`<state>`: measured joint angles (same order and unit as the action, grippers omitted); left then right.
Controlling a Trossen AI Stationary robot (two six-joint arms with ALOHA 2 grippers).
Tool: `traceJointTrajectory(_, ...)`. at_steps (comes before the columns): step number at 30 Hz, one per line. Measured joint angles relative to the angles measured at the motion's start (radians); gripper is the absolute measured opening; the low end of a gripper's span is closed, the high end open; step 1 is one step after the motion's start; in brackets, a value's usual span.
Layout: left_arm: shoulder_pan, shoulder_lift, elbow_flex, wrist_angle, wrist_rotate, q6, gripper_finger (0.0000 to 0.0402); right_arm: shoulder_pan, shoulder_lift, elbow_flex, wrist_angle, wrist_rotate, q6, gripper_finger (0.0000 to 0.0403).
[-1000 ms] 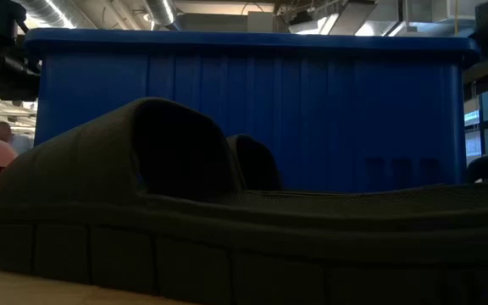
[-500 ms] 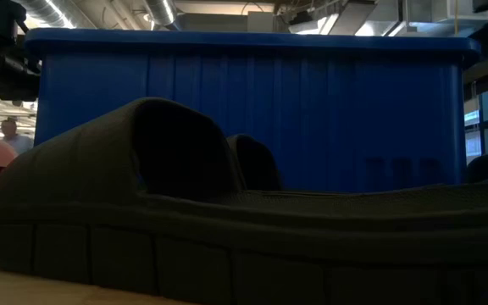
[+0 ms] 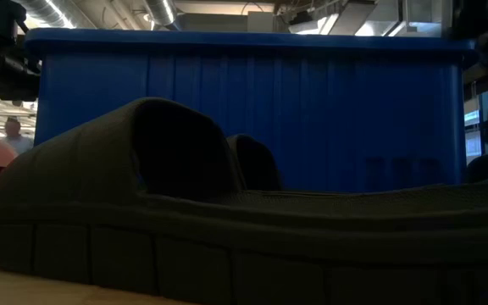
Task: Pick and place slides into bin
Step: Put the black slide into the blue bin
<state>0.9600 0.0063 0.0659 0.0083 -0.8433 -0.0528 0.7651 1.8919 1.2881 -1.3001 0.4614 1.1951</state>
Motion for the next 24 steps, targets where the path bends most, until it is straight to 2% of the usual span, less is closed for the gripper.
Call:
traceJointTrajectory(6,0.0,0.0,0.0,0.0,0.0,0.0,0.0224,-0.041,0.0,-0.006,-0.054,-0.027,-0.02,0.0191)
traceJointTrajectory(11,0.0,0.0,0.0,0.0,0.0,0.0,0.0224,-0.06,0.0,-0.006,-0.053,-0.095,-0.026,0.0129)
traceJointTrajectory(20,0.0,0.0,0.0,0.0,0.0,0.0,0.0224,-0.061,0.0,0.0,-0.057,-0.15,-0.023,0.0018)
traceJointTrajectory(24,0.0,0.0,0.0,0.0,0.0,0.0,0.0224,-0.061,0.0,0.046,-0.056,-0.154,-0.022,0.0011)
